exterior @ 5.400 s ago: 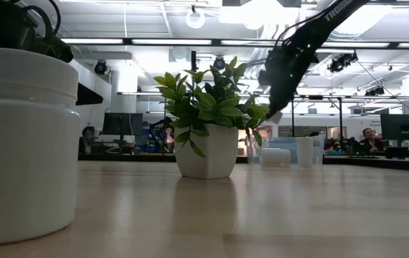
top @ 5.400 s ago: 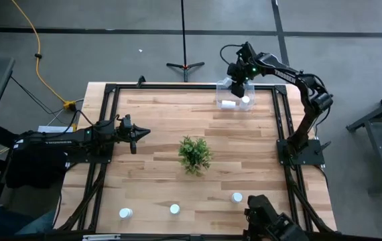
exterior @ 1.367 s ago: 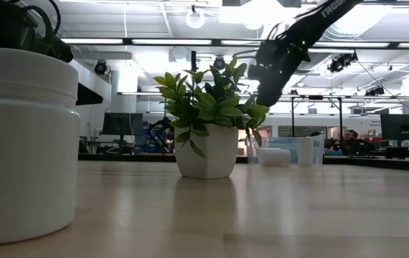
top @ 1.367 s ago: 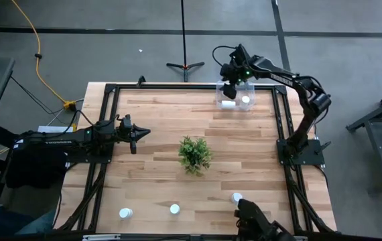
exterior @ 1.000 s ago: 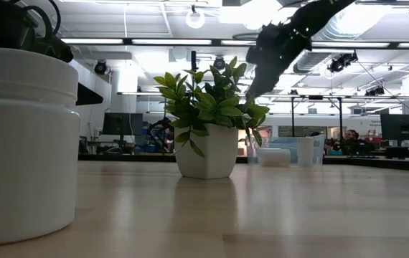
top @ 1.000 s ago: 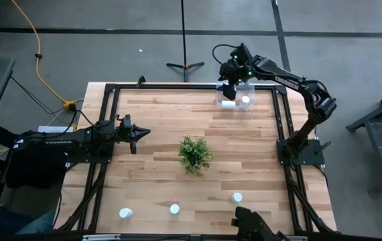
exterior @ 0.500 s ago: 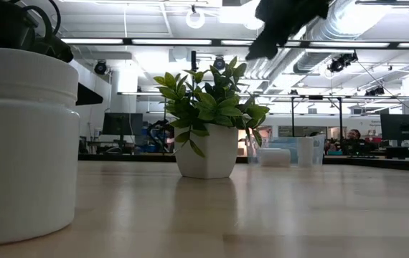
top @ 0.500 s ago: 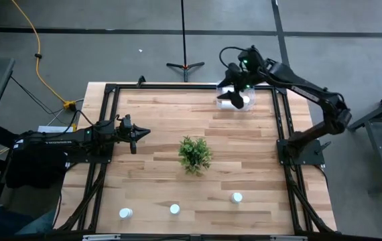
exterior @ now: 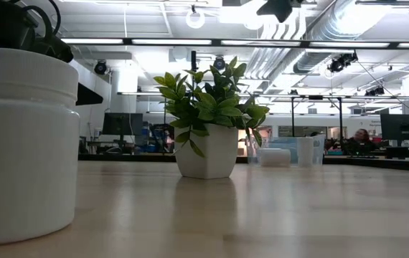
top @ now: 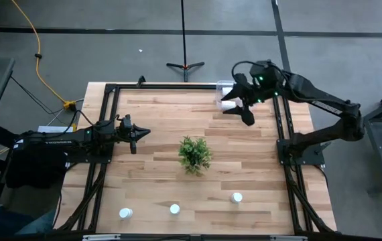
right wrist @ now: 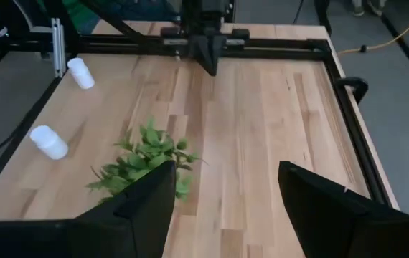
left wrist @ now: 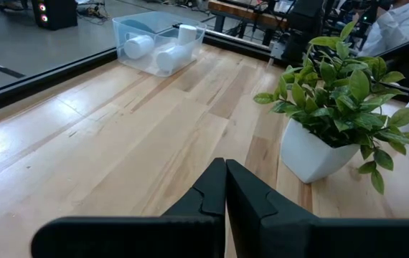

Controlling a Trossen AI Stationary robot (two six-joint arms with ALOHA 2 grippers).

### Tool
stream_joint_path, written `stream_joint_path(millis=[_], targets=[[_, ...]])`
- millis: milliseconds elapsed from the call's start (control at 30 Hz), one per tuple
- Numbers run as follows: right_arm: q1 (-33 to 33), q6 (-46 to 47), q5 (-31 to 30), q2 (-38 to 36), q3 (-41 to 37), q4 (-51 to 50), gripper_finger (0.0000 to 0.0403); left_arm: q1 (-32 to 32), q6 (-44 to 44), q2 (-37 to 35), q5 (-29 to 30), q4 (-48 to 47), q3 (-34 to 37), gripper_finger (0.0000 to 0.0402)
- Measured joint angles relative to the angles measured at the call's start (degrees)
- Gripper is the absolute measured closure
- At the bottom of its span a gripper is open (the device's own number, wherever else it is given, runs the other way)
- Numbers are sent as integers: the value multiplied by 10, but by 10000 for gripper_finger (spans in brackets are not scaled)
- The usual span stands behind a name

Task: Pick and place pill bottles into a basket
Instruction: Put the right white pill bottle into the transparent bin

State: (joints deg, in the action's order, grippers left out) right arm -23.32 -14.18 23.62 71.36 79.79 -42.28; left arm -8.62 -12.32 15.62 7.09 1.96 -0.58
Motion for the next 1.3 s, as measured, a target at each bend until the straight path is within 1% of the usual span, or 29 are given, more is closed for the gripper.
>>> stream_joint_path(millis=[233, 433, 633, 800, 967, 1133, 1300], targets=[[89, 56, -79, -29, 0, 20, 167, 0, 0, 0, 0, 0, 0, 355], [167, 94, -150, -36, 0, 54, 167, 0, 0, 0, 0, 0, 0, 355], [215, 121, -219, -35, 0, 96, 167, 0, 0, 0, 0, 0, 0, 355], [234, 155, -227, -26, 0, 159, 167, 0, 0, 0, 0, 0, 0, 355], [256, 172, -229, 2, 0, 236, 167, 0, 0, 0, 0, 0, 0, 355], [279, 172, -245, 54, 0, 293, 167, 0, 3, 0, 0, 0, 0, 355], [293, 199, -247, 115, 0, 305, 167, 0, 5, 0, 0, 0, 0, 355]])
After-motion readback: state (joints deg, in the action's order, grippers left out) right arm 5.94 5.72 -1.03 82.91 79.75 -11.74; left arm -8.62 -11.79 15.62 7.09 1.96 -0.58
